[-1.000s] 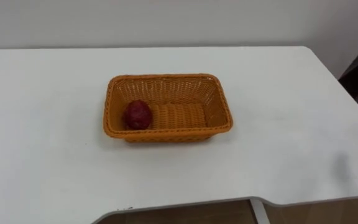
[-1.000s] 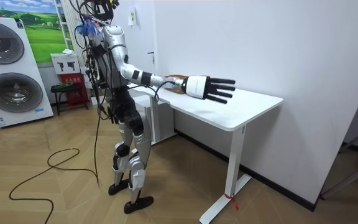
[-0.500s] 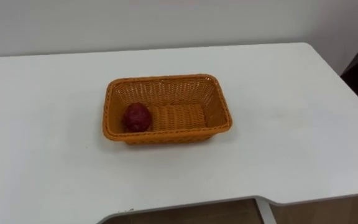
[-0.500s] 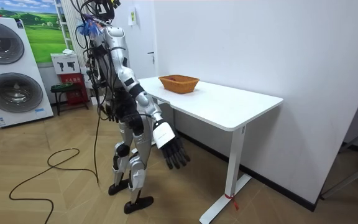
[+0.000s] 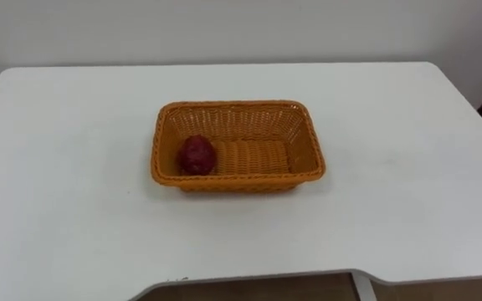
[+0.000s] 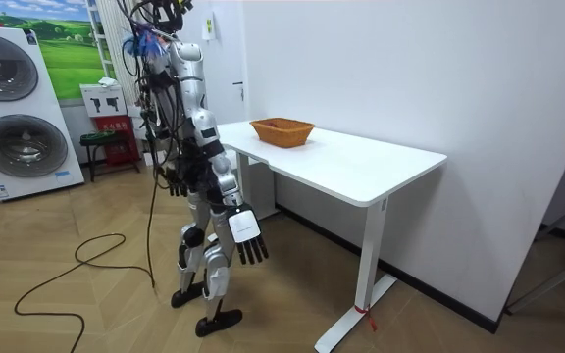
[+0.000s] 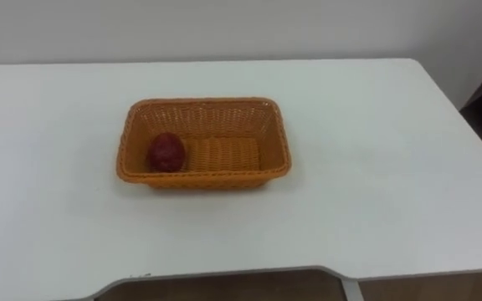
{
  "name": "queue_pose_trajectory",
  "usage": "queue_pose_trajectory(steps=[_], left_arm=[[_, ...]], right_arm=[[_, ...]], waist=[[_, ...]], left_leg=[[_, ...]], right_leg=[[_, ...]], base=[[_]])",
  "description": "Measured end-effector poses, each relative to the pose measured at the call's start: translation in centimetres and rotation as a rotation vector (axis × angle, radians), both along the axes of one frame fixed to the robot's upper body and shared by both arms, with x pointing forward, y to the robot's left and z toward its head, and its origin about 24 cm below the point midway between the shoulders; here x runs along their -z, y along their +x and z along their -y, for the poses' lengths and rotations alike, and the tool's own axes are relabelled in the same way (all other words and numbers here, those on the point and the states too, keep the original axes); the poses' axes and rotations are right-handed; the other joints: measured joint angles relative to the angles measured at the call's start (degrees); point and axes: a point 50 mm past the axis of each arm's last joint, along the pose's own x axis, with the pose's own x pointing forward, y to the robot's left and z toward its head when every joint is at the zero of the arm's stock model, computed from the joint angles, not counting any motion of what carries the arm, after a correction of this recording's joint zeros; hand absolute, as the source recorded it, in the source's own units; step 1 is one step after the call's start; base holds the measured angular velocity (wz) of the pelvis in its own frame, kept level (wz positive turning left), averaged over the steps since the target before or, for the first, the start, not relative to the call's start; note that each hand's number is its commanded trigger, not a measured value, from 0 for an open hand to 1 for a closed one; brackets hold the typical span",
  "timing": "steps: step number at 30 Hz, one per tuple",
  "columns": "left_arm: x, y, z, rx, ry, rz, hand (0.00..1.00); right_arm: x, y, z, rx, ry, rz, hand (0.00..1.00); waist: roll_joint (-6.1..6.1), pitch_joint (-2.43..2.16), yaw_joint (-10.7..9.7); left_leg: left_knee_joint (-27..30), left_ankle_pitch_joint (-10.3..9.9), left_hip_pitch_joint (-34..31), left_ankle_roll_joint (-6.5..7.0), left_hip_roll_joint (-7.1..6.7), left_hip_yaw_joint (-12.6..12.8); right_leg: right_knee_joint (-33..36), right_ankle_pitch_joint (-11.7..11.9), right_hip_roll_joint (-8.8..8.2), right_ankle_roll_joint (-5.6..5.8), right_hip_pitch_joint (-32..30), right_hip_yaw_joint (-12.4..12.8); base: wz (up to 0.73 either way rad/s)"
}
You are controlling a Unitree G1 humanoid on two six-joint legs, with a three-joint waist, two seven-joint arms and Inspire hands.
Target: Pick and place apple
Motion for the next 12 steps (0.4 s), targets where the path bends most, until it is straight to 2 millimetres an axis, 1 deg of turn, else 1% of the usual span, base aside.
queue_pose_trajectory(steps=[2, 5, 7, 12], left_arm=[[0.2, 0.0, 0.3, 0.002, -0.012, -0.009, 0.0], [0.3, 0.1, 0.5, 0.005, -0.02, -0.019, 0.0], [0.3, 0.1, 0.7, 0.012, -0.025, -0.029, 0.0], [0.5, -0.1, 1.2, 0.035, -0.041, -0.06, 0.0]], right_arm=[[0.2, 0.5, -0.7, -0.05, 0.056, 0.009, 0.0], [0.4, 0.5, -1.4, -0.081, 0.109, 0.015, 0.0], [0.6, 0.7, -1.9, -0.105, 0.137, 0.018, 0.0], [0.6, 1.3, -2.3, -0.153, 0.162, 0.023, 0.0]], waist=[[0.14, -0.01, 0.3], [0.22, 0.01, 1.2], [0.27, 0.05, 1.3], [0.32, 0.12, 1.3]], left_leg=[[0.1, 0.0, 0.0, 0.0, -0.03, -0.3], [0.1, 0.0, 0.1, 0.0, -0.03, -0.6], [0.1, 0.0, 0.1, 0.0, -0.01, -0.7], [0.1, 0.0, -0.3, 0.0, 0.0, -0.9]], right_leg=[[-0.2, 0.0, -0.06, 0.05, 0.3, -0.4], [-0.7, 0.0, -0.03, 0.05, 0.5, -0.7], [-0.9, 0.0, 0.02, 0.05, 0.6, -0.8], [-0.9, 0.0, 0.01, 0.04, 0.5, -1.1]], base=[[0.09], [0.04], [0.08], [0.02]])
